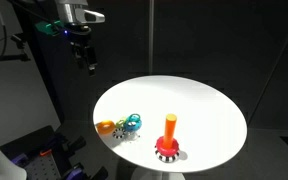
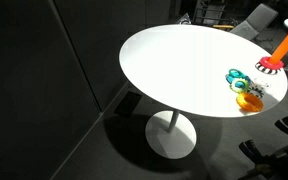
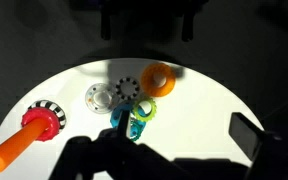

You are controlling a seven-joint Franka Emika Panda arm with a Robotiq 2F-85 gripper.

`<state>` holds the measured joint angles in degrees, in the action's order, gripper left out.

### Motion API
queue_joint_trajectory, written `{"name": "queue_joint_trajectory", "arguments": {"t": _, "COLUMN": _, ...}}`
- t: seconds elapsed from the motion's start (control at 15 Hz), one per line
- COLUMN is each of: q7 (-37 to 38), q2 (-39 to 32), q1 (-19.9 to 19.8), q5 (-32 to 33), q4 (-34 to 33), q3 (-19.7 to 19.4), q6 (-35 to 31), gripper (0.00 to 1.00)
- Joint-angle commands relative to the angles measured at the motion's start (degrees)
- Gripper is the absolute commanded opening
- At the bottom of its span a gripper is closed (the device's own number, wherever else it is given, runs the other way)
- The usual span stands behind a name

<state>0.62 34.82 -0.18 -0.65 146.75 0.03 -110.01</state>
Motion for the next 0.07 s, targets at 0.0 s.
{"name": "queue_joint_trajectory", "arguments": {"t": 0.0, "q7": -0.01, "q2": -0.02, "q1": 0.0, "q5": 0.01, "q4": -0.1, "q3": -0.01, "q6": 0.12, "gripper": 1.0}}
